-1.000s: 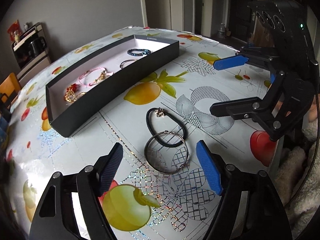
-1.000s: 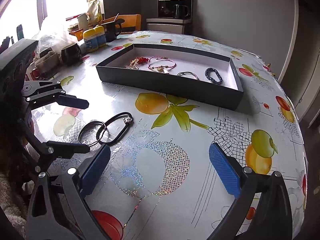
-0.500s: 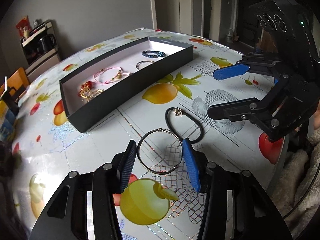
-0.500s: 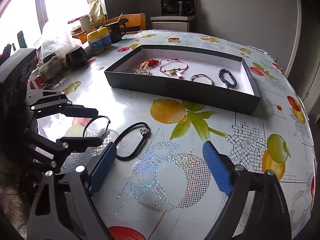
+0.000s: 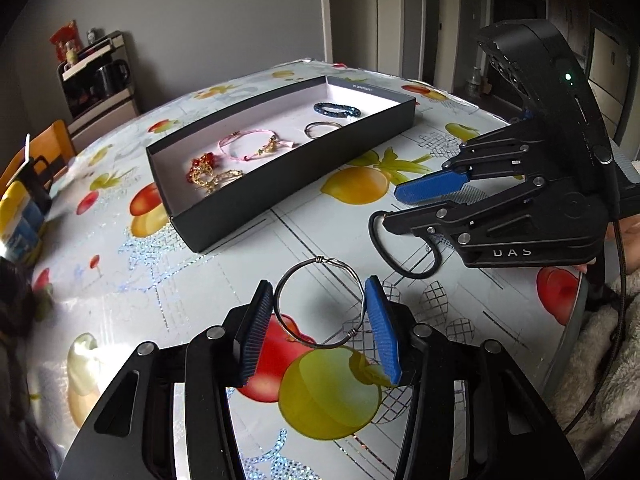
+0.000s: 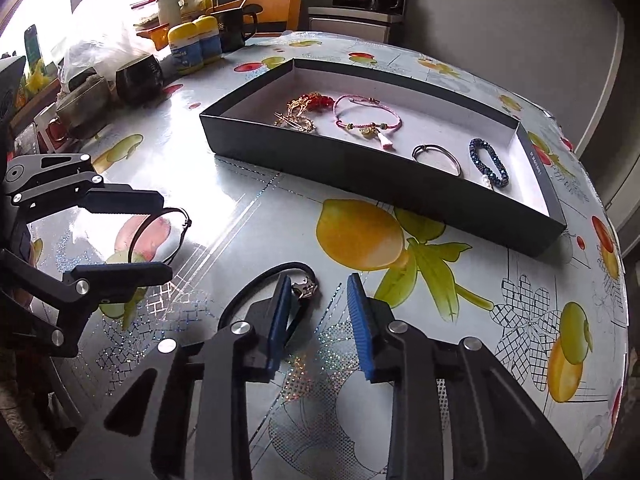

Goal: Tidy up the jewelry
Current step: 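Carry the silver hoop bangle and black charm bracelet with both tools into the box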

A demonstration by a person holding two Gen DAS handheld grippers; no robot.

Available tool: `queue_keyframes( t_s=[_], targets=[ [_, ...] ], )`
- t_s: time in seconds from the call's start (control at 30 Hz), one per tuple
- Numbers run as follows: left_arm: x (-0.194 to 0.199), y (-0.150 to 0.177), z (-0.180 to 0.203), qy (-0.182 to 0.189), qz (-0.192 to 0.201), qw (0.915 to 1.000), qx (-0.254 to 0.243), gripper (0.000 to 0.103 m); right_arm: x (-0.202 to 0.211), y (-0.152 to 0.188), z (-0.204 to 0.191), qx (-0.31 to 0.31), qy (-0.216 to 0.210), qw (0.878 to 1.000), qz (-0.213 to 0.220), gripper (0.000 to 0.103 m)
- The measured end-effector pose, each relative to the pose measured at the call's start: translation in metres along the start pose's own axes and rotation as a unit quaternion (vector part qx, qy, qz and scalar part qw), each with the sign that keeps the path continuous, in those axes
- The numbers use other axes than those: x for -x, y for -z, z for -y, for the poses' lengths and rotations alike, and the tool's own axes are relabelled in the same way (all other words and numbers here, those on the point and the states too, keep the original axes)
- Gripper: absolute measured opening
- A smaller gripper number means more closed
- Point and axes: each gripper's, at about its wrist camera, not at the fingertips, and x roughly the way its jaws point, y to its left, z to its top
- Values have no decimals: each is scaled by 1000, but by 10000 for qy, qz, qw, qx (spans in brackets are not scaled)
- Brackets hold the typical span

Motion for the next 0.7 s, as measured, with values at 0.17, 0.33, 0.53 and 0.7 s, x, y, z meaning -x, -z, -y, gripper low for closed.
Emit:
queue_keyframes(
  t_s=[0.17, 0.33, 0.53, 0.7],
  targets=[
    [0, 0, -1, 13, 12, 10000, 31, 50, -2, -3, -3, 19, -61, 10000, -11, 23],
    [0, 0, -1, 6, 12, 10000, 40, 50, -1, -2, -2, -55, -189, 9998, 11, 13],
    [0, 0, -2, 5, 19, 10000, 40, 50, 4, 0, 2, -140, -217, 9996, 68, 13],
    [3, -2, -3, -42, 76, 10000, 38, 50, 24, -2, 11, -181, 53, 9990, 405, 13]
  ],
)
